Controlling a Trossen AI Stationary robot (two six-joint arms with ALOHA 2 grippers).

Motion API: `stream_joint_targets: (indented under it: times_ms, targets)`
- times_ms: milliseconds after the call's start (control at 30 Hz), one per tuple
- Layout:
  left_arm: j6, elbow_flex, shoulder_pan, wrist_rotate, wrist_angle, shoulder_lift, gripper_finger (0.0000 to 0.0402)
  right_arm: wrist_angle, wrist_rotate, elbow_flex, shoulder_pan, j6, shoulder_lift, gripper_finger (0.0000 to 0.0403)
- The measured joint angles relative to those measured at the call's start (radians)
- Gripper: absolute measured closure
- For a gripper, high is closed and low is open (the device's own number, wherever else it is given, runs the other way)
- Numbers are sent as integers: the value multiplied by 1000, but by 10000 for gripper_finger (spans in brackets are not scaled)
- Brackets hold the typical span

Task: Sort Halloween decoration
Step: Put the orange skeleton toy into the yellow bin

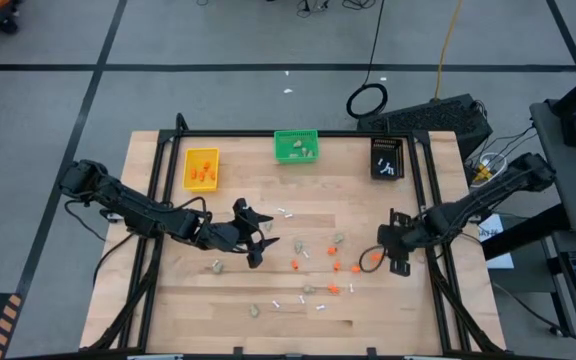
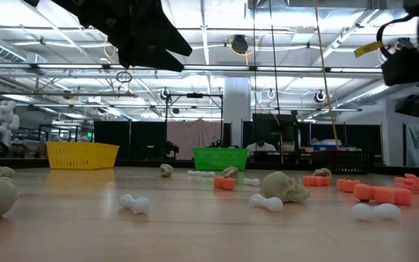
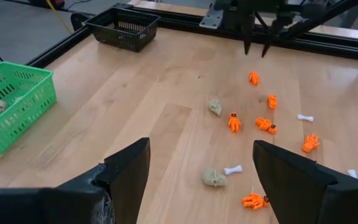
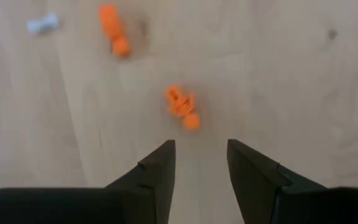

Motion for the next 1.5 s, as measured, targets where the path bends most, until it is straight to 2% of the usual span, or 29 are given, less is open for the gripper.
stream_joint_targets:
  times_ms: [200, 467, 833, 967, 1233, 1500]
  targets:
    - [0, 0, 0, 0, 0, 0, 121, 60, 8, 0, 66, -71, 104, 273]
    - [0, 0, 0, 0, 0, 0, 121, 106, 61, 0, 67, -111, 230, 273]
    - [0, 0, 0, 0, 1, 0, 121, 162, 57, 2, 66, -167, 291, 276]
    - [0, 0, 0, 0, 1, 0, 121, 163, 56, 3, 66, -171, 296, 304]
    - [0, 0, 0, 0, 1, 0, 121, 180, 53, 3, 66, -182, 296, 392]
    - [6, 0, 0, 0, 1, 0, 121, 203, 82, 0, 119, -46, 296, 389]
